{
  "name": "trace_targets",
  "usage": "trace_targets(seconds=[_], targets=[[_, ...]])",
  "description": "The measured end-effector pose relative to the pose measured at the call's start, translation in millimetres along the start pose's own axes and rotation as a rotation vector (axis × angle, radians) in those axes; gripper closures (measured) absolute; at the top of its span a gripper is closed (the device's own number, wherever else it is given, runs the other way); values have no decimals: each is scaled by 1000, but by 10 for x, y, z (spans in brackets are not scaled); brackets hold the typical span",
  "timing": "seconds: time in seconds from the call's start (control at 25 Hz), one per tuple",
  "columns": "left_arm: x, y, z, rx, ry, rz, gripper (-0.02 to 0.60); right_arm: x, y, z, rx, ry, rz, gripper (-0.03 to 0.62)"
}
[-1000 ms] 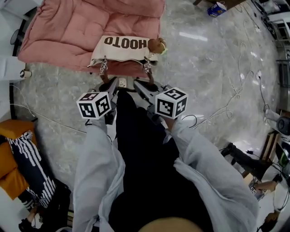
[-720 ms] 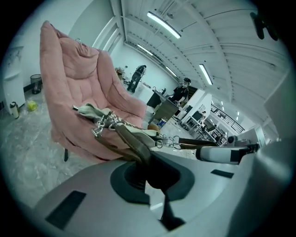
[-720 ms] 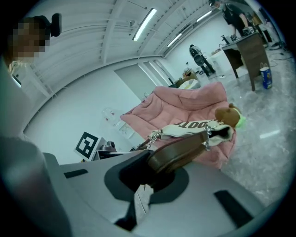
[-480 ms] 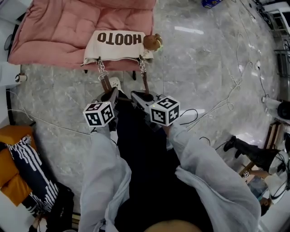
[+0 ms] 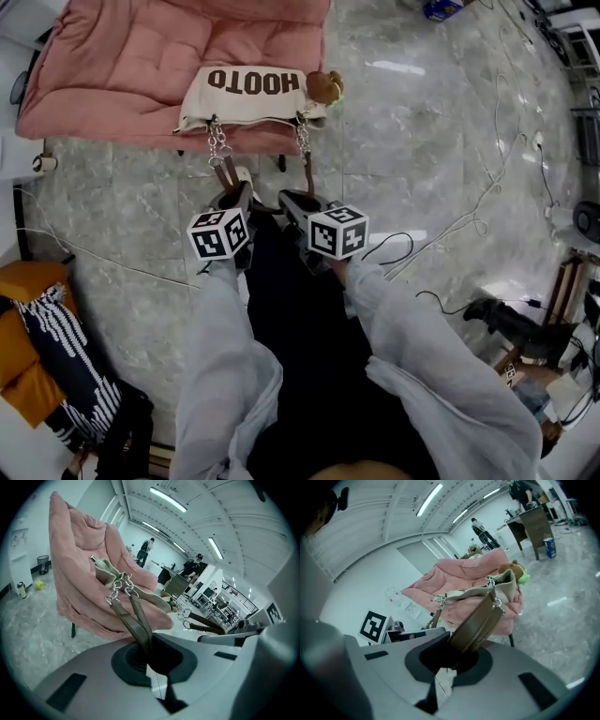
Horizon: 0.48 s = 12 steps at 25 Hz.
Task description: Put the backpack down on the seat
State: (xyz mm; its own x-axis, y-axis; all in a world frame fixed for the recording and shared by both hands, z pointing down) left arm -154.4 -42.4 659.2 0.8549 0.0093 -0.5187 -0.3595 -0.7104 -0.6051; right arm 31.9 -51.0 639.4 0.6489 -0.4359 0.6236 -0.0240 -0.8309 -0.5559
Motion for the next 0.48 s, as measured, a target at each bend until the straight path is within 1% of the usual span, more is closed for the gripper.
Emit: trace_targets(seconds=[0.32,0.44,0.48], targets=[[-3,9,-172,-29,14,-24,566,191,13,-67,2,-10,-37,526],[12,33,-165,-24,11,-26,560,214,16,-54,3,2,-39,475],[19,43,-168,-18,8,-32,544,229,23,-54,-1,8,-43,450]])
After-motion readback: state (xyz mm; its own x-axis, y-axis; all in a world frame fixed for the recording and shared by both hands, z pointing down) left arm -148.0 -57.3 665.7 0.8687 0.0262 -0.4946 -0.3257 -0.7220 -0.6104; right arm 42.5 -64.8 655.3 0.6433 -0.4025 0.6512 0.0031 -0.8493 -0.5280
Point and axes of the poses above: the fingertips, and each gripper's own axes: z backward along the fingers, x to its right, y out of its top, the point moved 9 cm from there along z, backward along the fingers, and after that the axes turned 2 degrees about z, right-handed, at the moved point
